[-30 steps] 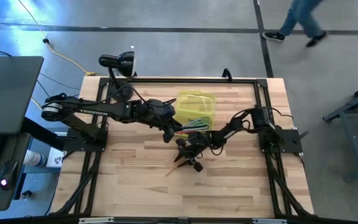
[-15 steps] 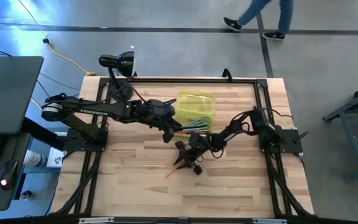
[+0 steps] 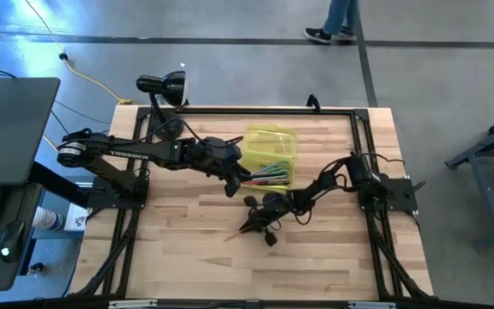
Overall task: Pick & place school supplies into a supply box
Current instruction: Put the orange pencil into the yellow supply box
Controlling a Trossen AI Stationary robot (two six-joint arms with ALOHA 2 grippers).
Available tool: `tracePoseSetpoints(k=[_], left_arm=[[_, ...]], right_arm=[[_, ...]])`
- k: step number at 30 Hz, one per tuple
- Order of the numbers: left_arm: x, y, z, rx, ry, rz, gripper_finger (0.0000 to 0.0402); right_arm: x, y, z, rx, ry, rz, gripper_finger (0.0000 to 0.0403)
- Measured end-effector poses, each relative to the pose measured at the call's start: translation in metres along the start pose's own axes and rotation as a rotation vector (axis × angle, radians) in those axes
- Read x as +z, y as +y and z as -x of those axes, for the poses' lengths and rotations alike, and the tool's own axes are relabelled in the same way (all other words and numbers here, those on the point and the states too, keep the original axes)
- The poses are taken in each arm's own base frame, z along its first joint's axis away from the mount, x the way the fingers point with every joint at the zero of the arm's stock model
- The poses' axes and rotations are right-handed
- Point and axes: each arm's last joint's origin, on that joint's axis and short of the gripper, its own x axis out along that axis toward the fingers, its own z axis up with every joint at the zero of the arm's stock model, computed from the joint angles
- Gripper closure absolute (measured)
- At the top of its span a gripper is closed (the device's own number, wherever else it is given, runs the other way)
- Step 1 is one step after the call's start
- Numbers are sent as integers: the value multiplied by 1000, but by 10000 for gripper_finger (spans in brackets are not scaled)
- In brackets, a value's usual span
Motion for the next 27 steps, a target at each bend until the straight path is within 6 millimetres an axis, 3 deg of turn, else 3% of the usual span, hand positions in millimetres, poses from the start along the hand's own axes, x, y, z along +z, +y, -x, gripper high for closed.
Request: tracePoseSetpoints(k=[6,12,21,27], left_arm=[[0,0,0,-13,8,12,279],[4,-1,8,23,-44,10,279],[12,-7,32,7,-103,-15,279],[12,-7,36,9,-100,-22,279]], right_arm=[[13,4,1,-19,-55,-128,394],[38,-2,17,-88,-50,-140,398],[79,-16,67,-347,124,-62,399],[101,-33,108,-510,179,-42,399]])
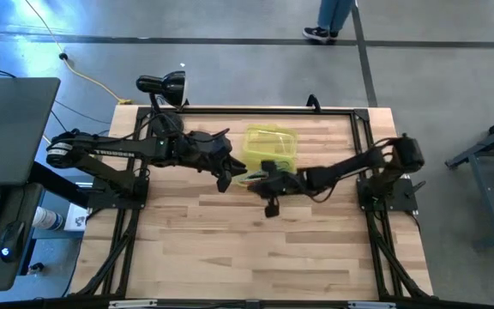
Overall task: Pick & place school supplies into a supply box
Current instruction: Put the orange pencil into the yellow supply box
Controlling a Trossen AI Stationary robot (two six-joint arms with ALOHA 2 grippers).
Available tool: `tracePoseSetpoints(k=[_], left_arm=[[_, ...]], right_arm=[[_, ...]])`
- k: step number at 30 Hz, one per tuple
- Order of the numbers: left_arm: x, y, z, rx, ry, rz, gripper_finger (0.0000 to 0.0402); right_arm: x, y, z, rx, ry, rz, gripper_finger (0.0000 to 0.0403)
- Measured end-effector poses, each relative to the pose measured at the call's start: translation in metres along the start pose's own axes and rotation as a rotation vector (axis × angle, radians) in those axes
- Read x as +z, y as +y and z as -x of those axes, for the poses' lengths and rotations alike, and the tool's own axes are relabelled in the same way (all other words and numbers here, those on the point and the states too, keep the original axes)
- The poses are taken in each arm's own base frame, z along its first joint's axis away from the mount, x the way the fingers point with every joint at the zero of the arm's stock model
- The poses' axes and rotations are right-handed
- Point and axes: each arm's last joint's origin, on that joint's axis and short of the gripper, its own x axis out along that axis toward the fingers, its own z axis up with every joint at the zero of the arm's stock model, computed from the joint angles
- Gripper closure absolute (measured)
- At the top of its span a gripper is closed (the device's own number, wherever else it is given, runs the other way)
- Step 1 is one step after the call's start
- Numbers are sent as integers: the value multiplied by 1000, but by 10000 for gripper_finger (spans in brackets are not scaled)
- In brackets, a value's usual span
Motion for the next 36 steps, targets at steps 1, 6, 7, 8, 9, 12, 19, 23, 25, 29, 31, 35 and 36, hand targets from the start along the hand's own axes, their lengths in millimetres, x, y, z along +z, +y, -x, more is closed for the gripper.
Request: tracePoseSetpoints(k=[1,6,7,8,9,12,19,23,25,29,31,35,36], left_arm=[[0,0,0,2,4,0,279],[-2,1,0,11,23,4,279],[-3,1,0,15,30,9,279],[-3,2,0,15,31,11,279],[-3,1,0,14,29,17,279],[-3,1,0,14,29,24,279],[-3,1,0,13,26,34,279],[-2,1,0,13,25,34,279],[-2,1,0,12,24,34,279],[-2,1,0,11,21,34,279],[-2,1,0,11,21,34,279],[-2,1,0,11,21,34,279],[-2,1,0,11,21,34,279]], right_arm=[[1,-8,4,-36,7,-10,399],[-9,-46,11,-198,115,-97,400],[-14,-53,11,-209,146,-127,400],[-21,-59,10,-214,166,-152,400],[-28,-64,10,-221,181,-176,398],[-50,-73,10,-238,216,-221,395],[-79,-82,12,-197,124,-344,392],[-79,-83,12,-183,53,-346,392],[-79,-84,12,-183,50,-343,392],[-78,-83,12,-168,47,-313,391],[-78,-83,12,-166,47,-313,391],[-78,-82,12,-123,37,-325,391],[-78,-82,12,-117,36,-322,391]])
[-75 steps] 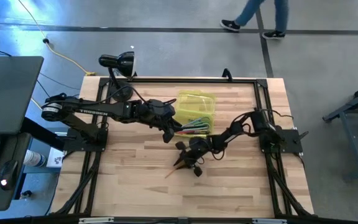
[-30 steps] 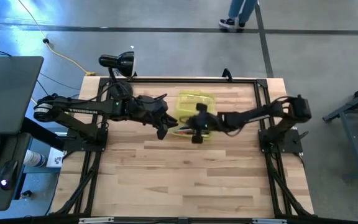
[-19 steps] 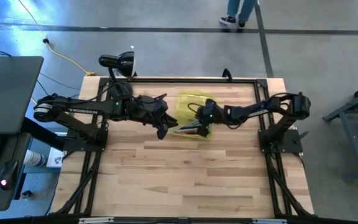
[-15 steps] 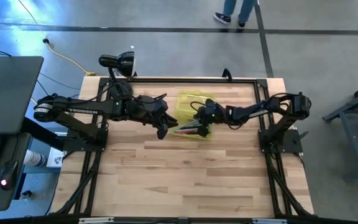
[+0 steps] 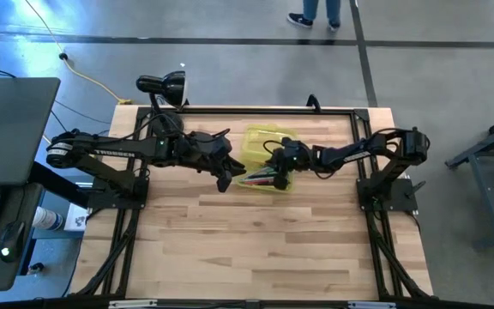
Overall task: Pick & place school supplies into a supply box
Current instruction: Put the orange pencil into the yellow supply box, then close the yellow supply box
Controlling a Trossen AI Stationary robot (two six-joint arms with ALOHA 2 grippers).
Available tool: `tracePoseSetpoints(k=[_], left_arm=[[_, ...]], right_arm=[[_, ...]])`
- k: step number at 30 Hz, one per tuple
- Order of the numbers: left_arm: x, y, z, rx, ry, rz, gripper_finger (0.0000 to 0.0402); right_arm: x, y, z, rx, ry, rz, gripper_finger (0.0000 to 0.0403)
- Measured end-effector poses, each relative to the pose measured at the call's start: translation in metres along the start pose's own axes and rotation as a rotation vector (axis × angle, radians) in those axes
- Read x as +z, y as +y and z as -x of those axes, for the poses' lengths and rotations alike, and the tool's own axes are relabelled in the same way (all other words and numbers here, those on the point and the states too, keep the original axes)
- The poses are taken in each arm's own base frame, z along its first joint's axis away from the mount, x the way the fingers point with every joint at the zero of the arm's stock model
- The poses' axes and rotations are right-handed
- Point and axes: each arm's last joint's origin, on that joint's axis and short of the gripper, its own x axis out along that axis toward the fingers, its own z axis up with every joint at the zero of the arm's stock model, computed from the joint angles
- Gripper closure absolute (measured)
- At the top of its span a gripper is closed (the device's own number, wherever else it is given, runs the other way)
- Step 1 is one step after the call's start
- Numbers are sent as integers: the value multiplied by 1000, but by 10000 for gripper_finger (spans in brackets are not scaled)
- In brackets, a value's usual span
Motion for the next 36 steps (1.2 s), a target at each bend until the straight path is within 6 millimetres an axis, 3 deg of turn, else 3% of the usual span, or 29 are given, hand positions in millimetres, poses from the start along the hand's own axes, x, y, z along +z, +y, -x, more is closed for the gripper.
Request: tracePoseSetpoints(k=[7,16,21,27,36], left_arm=[[0,0,0,1,0,0,279],[0,0,0,1,0,0,279],[0,0,0,1,0,1,279],[0,0,0,1,1,0,279],[0,0,0,0,-2,-3,279]], right_arm=[[1,0,0,-17,-6,80,380],[2,8,0,-11,-16,82,286],[9,9,1,-11,-85,-10,260],[19,5,10,-112,-145,-50,259],[27,-15,44,-309,-81,-106,277]])
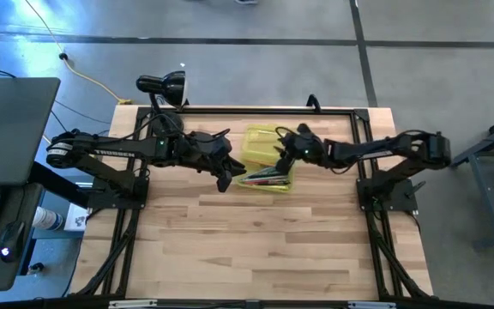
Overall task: Pick & place school supplies into a supply box
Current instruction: Close the yellow supply box
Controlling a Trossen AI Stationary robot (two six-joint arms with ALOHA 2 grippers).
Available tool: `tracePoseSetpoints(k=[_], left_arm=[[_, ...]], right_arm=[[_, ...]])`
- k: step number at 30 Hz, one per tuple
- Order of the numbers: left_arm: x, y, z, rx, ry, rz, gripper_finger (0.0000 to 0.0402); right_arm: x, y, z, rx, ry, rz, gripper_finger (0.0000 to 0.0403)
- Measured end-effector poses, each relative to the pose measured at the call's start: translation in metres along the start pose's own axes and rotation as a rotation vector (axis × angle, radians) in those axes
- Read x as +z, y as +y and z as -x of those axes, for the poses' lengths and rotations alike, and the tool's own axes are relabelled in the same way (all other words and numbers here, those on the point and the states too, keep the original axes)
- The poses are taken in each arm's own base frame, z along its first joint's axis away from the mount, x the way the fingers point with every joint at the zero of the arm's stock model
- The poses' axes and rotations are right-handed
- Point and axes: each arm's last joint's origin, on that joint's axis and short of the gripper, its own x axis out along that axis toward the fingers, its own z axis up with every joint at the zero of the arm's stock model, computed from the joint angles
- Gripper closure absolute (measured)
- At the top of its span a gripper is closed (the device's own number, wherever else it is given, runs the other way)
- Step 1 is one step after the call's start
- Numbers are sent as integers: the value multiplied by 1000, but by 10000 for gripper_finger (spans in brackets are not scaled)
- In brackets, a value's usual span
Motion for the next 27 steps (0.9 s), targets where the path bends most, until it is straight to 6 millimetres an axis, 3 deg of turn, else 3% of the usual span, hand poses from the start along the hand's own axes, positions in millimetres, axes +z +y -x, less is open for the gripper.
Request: tracePoseSetpoints(k=[6,14,18,24,27], left_arm=[[2,0,0,11,-29,-27,279],[3,4,-7,141,-92,-105,279],[-1,6,-14,164,-65,-108,279],[-10,14,-38,245,-37,-111,279],[-15,23,-50,344,-49,-16,285]], right_arm=[[-10,-28,2,-66,149,-27,299],[-10,-57,-3,-172,156,-81,347],[-11,-60,-3,-178,158,-85,394],[-12,-57,-5,-164,160,-93,400],[-14,-56,-7,-158,175,-92,400]])
